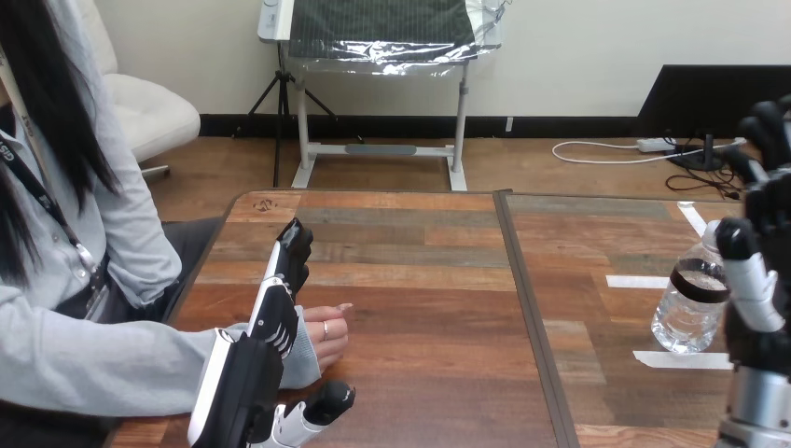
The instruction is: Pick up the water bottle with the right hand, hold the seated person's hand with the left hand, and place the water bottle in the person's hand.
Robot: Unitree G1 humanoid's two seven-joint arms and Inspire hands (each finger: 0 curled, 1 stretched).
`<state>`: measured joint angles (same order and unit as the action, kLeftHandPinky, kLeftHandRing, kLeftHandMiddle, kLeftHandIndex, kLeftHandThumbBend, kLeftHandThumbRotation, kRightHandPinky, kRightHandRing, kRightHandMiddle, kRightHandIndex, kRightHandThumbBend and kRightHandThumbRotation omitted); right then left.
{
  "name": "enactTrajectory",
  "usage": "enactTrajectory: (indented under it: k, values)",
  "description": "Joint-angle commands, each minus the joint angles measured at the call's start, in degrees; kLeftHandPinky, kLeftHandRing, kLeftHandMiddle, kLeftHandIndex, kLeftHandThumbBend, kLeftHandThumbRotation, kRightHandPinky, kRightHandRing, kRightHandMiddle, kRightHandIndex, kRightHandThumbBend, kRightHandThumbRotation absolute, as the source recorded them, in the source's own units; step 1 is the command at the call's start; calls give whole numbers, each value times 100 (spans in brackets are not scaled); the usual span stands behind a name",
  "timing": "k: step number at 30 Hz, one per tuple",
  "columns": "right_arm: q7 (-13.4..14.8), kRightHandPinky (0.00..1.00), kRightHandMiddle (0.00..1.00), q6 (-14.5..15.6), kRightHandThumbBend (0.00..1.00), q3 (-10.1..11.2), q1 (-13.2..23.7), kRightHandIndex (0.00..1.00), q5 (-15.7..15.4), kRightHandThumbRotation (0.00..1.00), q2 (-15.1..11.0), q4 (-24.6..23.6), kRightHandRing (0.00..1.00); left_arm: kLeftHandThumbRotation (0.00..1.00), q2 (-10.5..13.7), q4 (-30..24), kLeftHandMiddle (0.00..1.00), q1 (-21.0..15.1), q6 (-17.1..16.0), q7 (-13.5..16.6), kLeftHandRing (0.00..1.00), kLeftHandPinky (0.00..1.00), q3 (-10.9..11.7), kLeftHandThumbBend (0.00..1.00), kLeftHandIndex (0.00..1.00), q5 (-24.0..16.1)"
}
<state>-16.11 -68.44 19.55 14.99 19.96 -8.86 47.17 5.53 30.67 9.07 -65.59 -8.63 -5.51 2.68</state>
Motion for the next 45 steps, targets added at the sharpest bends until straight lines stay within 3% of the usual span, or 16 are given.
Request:
enactTrajectory:
  k: [1, 13, 22, 34, 45]
  values:
    - [221, 86, 92, -88, 100, 195, 421, 95, -163, 60, -134, 298, 93, 77, -37, -195, 100, -294, -52, -6, 100, 100, 91, 100, 100, 41]
    - [432, 95, 95, 303, 100, 344, 645, 98, -182, 53, -398, 778, 97, 77, -33, -176, 100, -326, -90, -19, 100, 100, 99, 100, 100, 64]
    - [241, 99, 97, 659, 100, 463, 873, 99, -22, 49, -594, 1282, 99, 77, -15, -115, 100, -367, -162, -60, 100, 100, 106, 100, 100, 91]
    - [236, 100, 98, 1211, 100, 619, 1164, 100, -4, 48, -791, 1903, 100, 75, -11, -80, 100, -389, -232, -108, 100, 100, 138, 100, 100, 97]
    - [638, 100, 100, 1786, 100, 571, 1330, 100, -300, 50, -1003, 2351, 100, 75, -3, -64, 100, -406, -263, -197, 100, 100, 129, 100, 100, 203]
